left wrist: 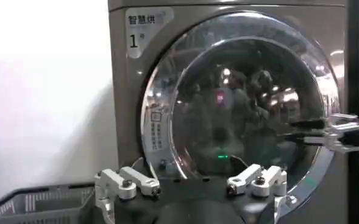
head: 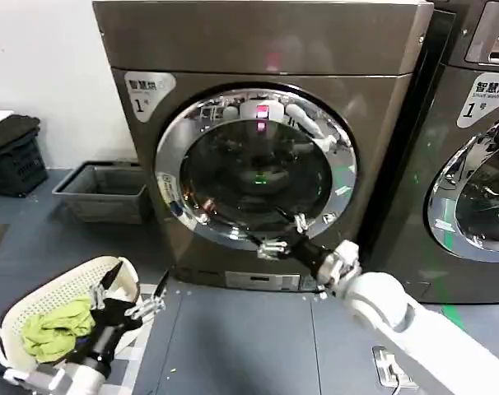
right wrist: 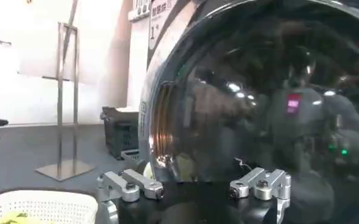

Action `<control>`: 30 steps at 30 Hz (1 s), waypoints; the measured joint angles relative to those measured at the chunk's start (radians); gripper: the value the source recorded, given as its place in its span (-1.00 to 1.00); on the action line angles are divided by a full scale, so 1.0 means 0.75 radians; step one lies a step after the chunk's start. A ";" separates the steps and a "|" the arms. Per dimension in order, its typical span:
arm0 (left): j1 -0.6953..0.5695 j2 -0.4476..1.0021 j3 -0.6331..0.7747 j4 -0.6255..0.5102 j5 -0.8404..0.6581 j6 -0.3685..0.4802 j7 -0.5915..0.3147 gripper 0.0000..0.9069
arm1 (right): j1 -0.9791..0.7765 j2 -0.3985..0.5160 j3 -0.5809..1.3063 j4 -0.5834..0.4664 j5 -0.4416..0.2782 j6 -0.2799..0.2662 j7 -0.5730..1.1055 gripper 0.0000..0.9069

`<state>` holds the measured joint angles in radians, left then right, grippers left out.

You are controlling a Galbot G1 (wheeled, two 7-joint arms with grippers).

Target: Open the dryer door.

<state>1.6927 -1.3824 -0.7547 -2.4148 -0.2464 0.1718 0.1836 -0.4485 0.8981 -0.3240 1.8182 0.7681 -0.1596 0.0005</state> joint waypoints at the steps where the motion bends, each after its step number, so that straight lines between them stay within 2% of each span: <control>1: 0.002 0.000 0.000 0.000 0.000 0.000 0.000 1.00 | 0.013 0.006 -0.012 -0.010 0.001 -0.001 0.002 1.00; 16: 0.001 -0.001 -0.001 0.000 0.000 0.000 0.001 1.00 | 0.177 0.137 -0.157 -0.174 0.011 -0.016 0.082 1.00; 30: 0.006 -0.011 -0.001 -0.007 0.002 0.000 0.001 1.00 | 0.253 0.236 -0.204 -0.277 0.008 -0.006 0.065 1.00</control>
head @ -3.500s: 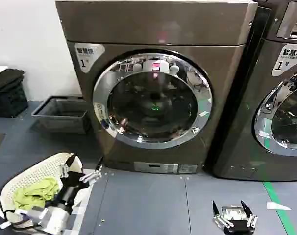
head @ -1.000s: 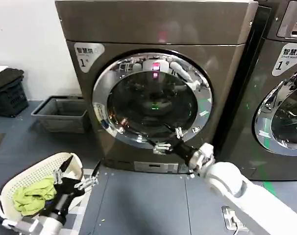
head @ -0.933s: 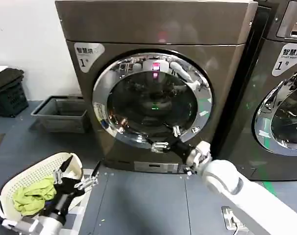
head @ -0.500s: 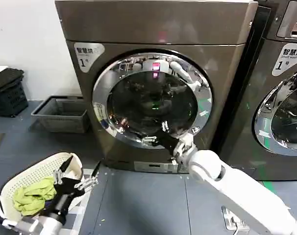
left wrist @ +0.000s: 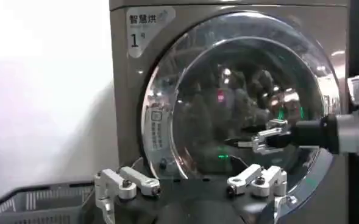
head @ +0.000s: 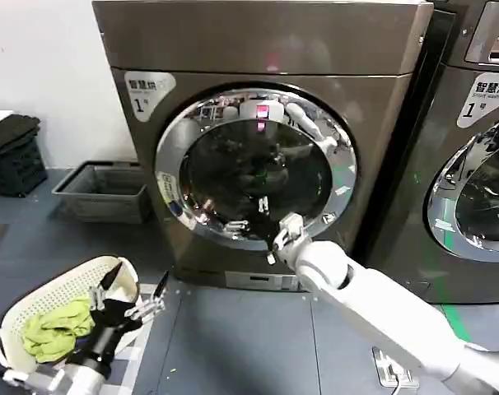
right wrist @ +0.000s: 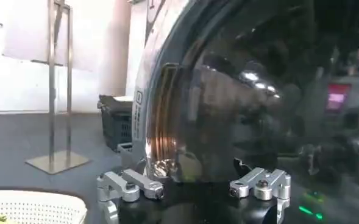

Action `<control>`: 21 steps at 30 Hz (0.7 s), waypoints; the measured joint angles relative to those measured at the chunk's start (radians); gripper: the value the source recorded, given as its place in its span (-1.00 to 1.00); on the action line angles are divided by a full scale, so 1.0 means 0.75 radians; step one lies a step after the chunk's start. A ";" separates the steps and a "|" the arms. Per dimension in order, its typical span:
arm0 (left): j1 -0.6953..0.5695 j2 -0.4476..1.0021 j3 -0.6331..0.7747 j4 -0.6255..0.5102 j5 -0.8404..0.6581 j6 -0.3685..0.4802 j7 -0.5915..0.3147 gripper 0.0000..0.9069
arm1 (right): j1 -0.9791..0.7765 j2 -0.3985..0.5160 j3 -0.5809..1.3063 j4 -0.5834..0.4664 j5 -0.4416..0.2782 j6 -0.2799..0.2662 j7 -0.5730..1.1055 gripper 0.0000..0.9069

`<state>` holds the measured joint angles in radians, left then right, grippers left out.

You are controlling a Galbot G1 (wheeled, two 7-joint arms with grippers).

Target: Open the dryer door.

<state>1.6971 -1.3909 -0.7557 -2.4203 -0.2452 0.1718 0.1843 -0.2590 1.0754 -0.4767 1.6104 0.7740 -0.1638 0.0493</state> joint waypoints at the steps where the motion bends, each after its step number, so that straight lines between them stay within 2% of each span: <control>1: -0.001 0.000 0.000 0.000 0.000 0.000 0.000 1.00 | 0.002 0.005 -0.002 -0.007 -0.001 0.002 -0.007 1.00; 7: 0.000 -0.003 0.000 -0.001 0.001 0.000 0.000 1.00 | 0.024 0.033 -0.016 -0.041 -0.003 0.033 -0.043 1.00; 21: 0.002 -0.007 0.000 -0.004 0.003 0.000 0.002 1.00 | 0.083 0.117 -0.054 -0.134 -0.010 0.048 -0.074 1.00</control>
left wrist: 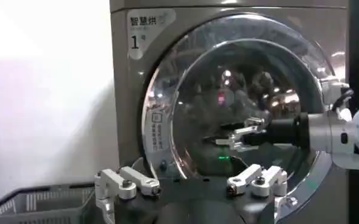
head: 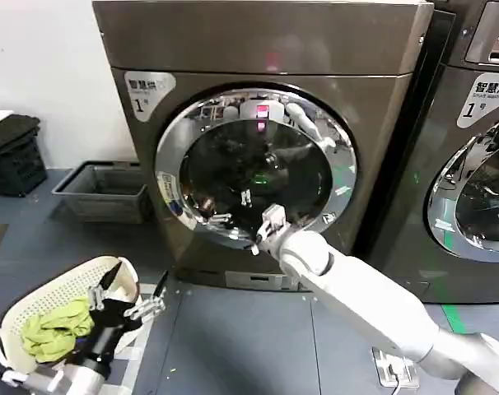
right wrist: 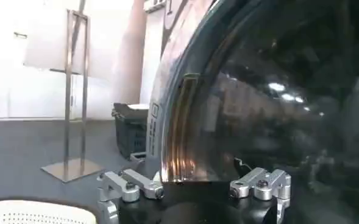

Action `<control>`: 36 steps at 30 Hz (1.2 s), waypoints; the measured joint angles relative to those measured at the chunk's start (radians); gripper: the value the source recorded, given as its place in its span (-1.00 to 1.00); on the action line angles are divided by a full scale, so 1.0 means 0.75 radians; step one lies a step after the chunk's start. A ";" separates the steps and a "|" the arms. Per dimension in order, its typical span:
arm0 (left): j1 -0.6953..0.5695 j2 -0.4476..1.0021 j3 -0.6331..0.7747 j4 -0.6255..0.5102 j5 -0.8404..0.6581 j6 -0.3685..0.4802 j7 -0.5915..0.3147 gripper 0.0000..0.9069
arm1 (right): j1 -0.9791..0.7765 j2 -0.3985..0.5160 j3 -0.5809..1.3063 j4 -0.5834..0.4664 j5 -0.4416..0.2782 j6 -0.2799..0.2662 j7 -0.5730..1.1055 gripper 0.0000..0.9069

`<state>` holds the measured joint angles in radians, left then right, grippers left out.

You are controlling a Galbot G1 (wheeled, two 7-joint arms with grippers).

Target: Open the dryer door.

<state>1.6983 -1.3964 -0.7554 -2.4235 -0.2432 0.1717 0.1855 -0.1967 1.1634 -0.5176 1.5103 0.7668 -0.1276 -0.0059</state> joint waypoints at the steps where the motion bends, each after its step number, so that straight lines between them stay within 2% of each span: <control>1: 0.000 0.000 0.000 0.000 0.000 0.000 0.000 1.00 | 0.003 0.009 -0.002 -0.008 -0.005 0.000 0.004 1.00; 5: 0.000 0.000 0.000 0.000 0.000 0.000 0.001 1.00 | 0.013 0.043 -0.011 -0.036 -0.034 0.000 0.018 1.00; 28: 0.004 0.000 -0.002 0.000 -0.005 -0.004 0.001 1.00 | 0.075 0.177 -0.058 -0.180 -0.042 -0.012 0.053 1.00; 36: 0.002 -0.002 -0.002 0.001 -0.005 -0.005 0.001 1.00 | 0.080 0.221 -0.064 -0.220 -0.080 -0.023 0.104 1.00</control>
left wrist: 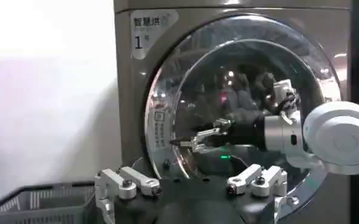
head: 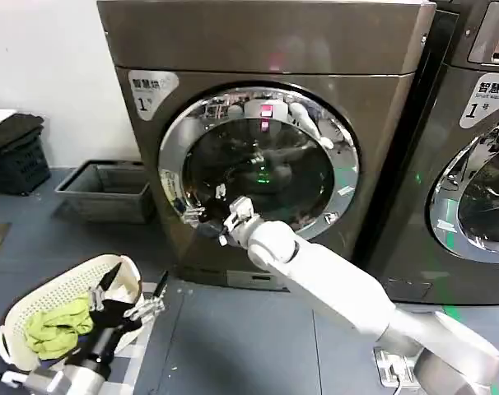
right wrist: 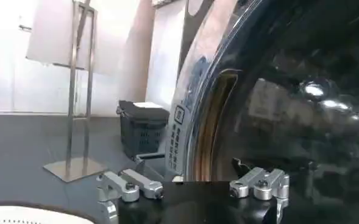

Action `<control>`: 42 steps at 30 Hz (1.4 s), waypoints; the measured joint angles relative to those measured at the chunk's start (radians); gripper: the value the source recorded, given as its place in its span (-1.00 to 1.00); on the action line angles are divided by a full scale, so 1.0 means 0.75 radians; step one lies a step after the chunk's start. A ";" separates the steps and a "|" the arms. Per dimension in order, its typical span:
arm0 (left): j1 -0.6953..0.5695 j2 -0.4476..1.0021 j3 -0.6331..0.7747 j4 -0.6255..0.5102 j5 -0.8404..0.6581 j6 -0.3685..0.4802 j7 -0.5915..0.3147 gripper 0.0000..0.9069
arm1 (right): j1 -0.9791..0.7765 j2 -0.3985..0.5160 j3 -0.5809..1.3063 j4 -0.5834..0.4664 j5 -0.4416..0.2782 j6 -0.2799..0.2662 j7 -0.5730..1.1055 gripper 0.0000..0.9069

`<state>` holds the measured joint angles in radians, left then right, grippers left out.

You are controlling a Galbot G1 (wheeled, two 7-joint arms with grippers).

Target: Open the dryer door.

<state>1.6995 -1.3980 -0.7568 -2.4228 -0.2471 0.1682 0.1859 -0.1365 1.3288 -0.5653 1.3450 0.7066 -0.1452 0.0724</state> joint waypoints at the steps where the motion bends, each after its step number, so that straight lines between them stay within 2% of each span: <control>1: 0.000 0.000 0.000 0.000 0.000 0.000 0.000 1.00 | 0.001 0.005 0.000 -0.005 -0.004 -0.002 0.006 1.00; 20: -0.003 0.002 -0.002 0.000 -0.006 0.000 0.000 1.00 | 0.011 0.079 0.000 -0.082 -0.017 -0.021 0.012 1.00; 42: -0.004 0.000 -0.005 -0.003 -0.008 0.001 0.001 1.00 | 0.037 0.117 -0.001 -0.153 -0.017 -0.011 -0.124 1.00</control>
<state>1.6965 -1.3978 -0.7609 -2.4252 -0.2533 0.1688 0.1866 -0.1085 1.4167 -0.5664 1.2303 0.6940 -0.1532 -0.0204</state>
